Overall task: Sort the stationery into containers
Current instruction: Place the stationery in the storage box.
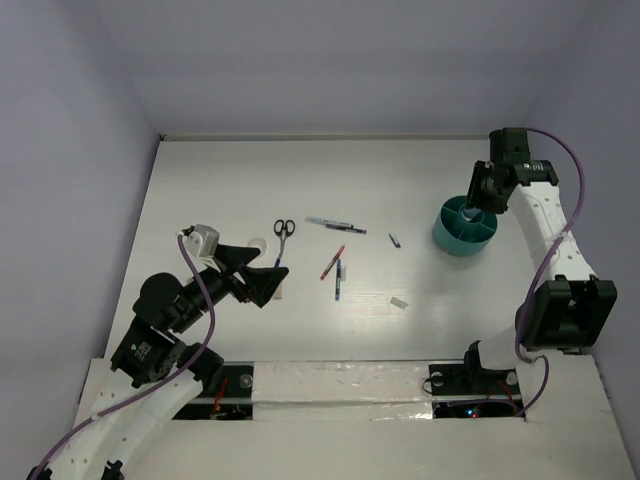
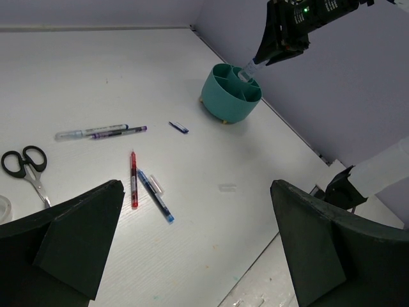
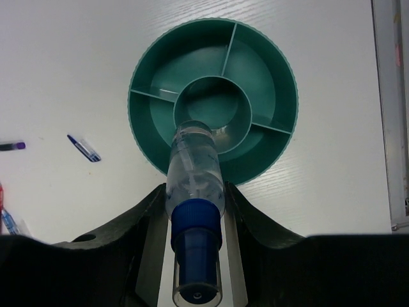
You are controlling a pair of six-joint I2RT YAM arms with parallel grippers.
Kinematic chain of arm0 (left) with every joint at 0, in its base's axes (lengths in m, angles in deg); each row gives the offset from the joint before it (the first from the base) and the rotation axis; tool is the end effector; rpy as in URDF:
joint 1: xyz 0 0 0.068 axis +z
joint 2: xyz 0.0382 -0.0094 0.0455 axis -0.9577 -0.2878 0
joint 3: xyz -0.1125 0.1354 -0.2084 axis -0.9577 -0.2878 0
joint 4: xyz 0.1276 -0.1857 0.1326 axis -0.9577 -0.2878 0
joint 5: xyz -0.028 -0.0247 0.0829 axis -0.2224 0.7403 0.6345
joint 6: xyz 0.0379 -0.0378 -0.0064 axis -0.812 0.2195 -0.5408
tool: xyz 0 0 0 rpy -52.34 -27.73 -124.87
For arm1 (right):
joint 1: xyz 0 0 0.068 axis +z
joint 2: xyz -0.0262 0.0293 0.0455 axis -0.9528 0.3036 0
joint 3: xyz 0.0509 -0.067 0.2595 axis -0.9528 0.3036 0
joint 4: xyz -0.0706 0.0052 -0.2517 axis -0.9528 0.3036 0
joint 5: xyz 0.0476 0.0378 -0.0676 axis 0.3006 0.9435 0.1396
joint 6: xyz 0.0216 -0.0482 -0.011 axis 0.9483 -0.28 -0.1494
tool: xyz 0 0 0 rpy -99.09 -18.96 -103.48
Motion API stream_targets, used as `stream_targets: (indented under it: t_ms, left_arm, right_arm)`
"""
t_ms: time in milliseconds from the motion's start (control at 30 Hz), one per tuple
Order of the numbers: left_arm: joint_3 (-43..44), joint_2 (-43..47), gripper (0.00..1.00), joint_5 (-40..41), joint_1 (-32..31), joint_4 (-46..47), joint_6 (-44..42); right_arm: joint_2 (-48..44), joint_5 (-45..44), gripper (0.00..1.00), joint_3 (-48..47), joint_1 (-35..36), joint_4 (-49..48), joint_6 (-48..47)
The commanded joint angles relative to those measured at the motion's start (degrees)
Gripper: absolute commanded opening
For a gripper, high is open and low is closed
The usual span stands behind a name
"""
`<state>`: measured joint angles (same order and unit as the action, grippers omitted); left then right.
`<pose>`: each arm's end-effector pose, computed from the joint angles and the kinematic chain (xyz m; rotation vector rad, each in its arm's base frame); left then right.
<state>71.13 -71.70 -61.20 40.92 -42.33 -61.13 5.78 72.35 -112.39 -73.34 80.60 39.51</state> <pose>0.0746 -0.0587 0.3470 0.3760 1.4663 -0.9570 0.3048 -0.0109 0.3422 0.3521 2.5096 -0.1221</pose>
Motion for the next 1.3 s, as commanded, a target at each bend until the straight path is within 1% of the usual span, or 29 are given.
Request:
stream_targets:
  t_ms: [0, 133, 533, 633, 767, 800, 867, 900, 933, 967, 1000, 1100, 1200, 1267]
  left_arm:
    - [0.29, 0.68, 0.99, 0.92, -0.86, 1.41, -0.49]
    - [0.38, 0.76, 0.99, 1.09, -0.86, 1.41, -0.58]
    - [0.29, 0.68, 0.99, 1.44, -0.86, 1.32, -0.49]
    - [0.21, 0.50, 0.99, 1.36, -0.86, 1.50, -0.40]
    - [0.21, 0.15, 0.99, 1.36, -0.86, 1.50, -0.32]
    - [0.12, 0.06, 0.99, 1.44, -0.86, 1.41, -0.32]
    - [0.12, 0.15, 0.99, 1.18, -0.86, 1.59, -0.32]
    - [0.03, 0.24, 0.99, 1.09, -0.86, 1.67, -0.32]
    - [0.03, 0.32, 0.99, 1.09, -0.86, 1.67, -0.32]
    - [0.03, 0.24, 0.99, 1.18, -0.86, 1.67, -0.23]
    - [0.03, 0.15, 0.99, 1.27, -0.86, 1.59, -0.23]
    - [0.12, -0.29, 0.99, 1.27, -1.39, 1.58, -0.23]
    - [0.03, -0.55, 0.99, 0.92, -1.39, 1.67, -0.32]
    - [0.12, -0.38, 0.99, 1.44, -1.39, 1.41, -0.23]
  right_arm:
    - [0.48, 0.54, 0.10, -3.66, -0.74, -0.84, -0.78]
    - [1.80, 0.01, 0.11, -4.98, -1.27, -0.05, -1.22]
    - [3.29, -1.22, 0.11, -2.70, -1.80, -0.75, -1.57]
    - [4.09, -1.22, 0.14, -2.09, -1.80, -1.45, -1.75]
    - [4.70, -1.75, 0.23, -2.17, -1.80, -2.33, -1.92]
    - [4.79, -1.75, 0.30, -2.35, -1.80, -2.51, -2.10]
    - [5.40, -2.28, 0.37, -2.61, -1.80, -2.51, -2.36]
    - [5.49, -2.63, 0.45, -2.87, -1.80, -2.51, -2.45]
    - [5.49, -2.98, 0.49, -3.05, -1.80, -2.51, -2.54]
    - [5.41, -3.07, 0.59, -3.14, -1.80, -2.42, -2.45]
    - [5.23, -2.98, 0.64, -3.40, -1.80, -2.34, -2.45]
    - [3.39, -2.37, 0.72, -4.19, -1.80, -2.60, -2.71]
    - [0.59, 0.26, 0.73, -4.98, -1.80, -2.86, -2.89]
    - [-1.26, 4.30, 0.73, -4.81, 0.30, -3.47, -2.72]
